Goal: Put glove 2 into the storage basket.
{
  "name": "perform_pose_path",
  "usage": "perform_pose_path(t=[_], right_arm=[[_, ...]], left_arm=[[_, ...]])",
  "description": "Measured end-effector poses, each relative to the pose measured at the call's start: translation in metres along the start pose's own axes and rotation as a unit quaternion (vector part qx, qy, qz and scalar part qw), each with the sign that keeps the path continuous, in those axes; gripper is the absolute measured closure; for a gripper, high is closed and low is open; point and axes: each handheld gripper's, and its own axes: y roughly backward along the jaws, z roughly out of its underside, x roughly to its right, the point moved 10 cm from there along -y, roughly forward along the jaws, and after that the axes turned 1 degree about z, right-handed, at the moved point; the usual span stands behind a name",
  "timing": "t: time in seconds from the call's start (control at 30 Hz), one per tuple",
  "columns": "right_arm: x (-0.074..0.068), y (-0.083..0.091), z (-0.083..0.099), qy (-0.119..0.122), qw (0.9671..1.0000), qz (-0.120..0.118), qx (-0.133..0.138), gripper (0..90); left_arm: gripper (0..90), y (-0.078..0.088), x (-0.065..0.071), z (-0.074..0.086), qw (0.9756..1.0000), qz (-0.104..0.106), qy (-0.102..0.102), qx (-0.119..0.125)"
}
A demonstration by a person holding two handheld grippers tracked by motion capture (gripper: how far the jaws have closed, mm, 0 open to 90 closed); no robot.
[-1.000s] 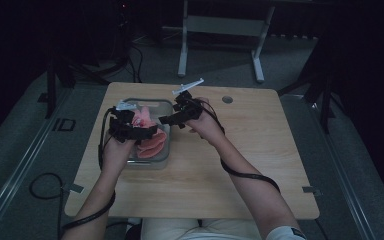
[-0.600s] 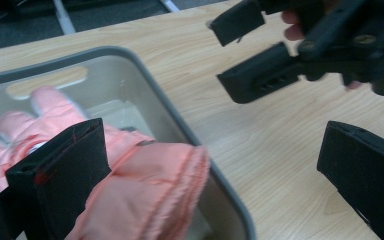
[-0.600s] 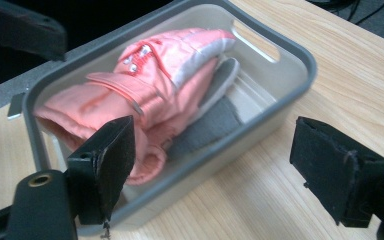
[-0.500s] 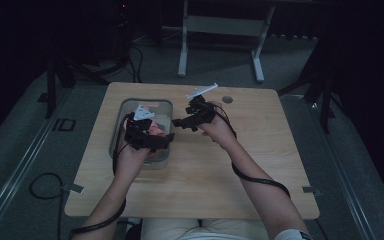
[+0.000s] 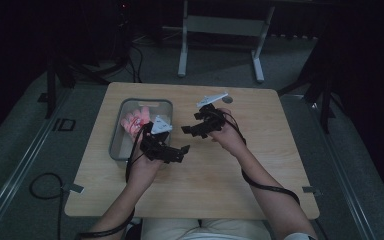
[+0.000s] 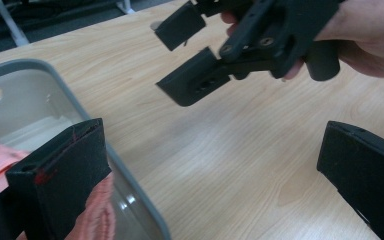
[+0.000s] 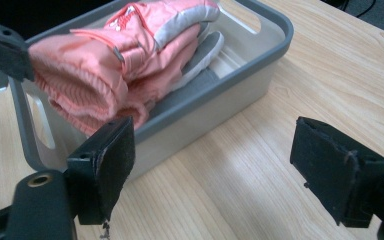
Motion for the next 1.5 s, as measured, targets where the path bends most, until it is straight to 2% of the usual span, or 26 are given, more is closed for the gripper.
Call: perform_pose_path(t=[0.1,0.17,0.23,0.4,0.57,0.67,0.8,1.0,1.17,1.27,1.5], right_arm=[[0.0,0.002,0.005,0.001,1.0,0.0,0.003,18.1],[0.0,0.003,0.01,0.002,1.0,0.001,0.0,18.1],[0.002,0.004,0.017,0.005,1.0,0.005,-0.002,18.1],[0.006,0.007,0.033,0.002,1.0,0.008,-0.001,18.0],[0.009,0.007,0.051,-0.001,1.0,0.008,0.002,18.0],[0.011,0.006,0.062,-0.007,1.0,0.007,0.003,17.9],[0.013,0.007,0.076,-0.012,0.9998,0.014,0.002,17.9],[0.017,0.011,0.09,-0.02,0.9996,0.015,0.013,17.9],[0.016,0.012,0.101,-0.005,0.9998,0.011,0.018,17.4],[0.016,0.012,0.109,0.002,0.9998,0.013,0.015,17.0],[0.019,0.015,0.128,-0.004,0.9997,0.015,0.017,16.2]], left_arm=[[0.0,-0.004,0.014,0.001,0.9997,0.025,0.005,0.001],[0.0,-0.009,0.022,0.002,0.9996,0.027,-0.01,-0.001],[0.0,-0.012,0.029,0.004,0.9991,0.04,-0.016,-0.006],[0.0,-0.023,0.044,0.014,0.9978,0.044,-0.043,-0.024],[0.0,-0.029,0.053,0.02,0.9973,0.047,-0.051,-0.024],[0.0,-0.034,0.06,0.026,0.9963,0.06,-0.055,-0.027],[0.0,-0.041,0.066,0.034,0.995,0.065,-0.067,-0.036],[0.0,-0.051,0.074,0.045,0.9933,0.073,-0.078,-0.044],[0.0,-0.059,0.079,0.056,0.9917,0.074,-0.09,-0.055],[0.0,-0.065,0.083,0.062,0.9907,0.081,-0.092,-0.058],[0.0,-0.074,0.086,0.074,0.9895,0.088,-0.097,-0.061]])
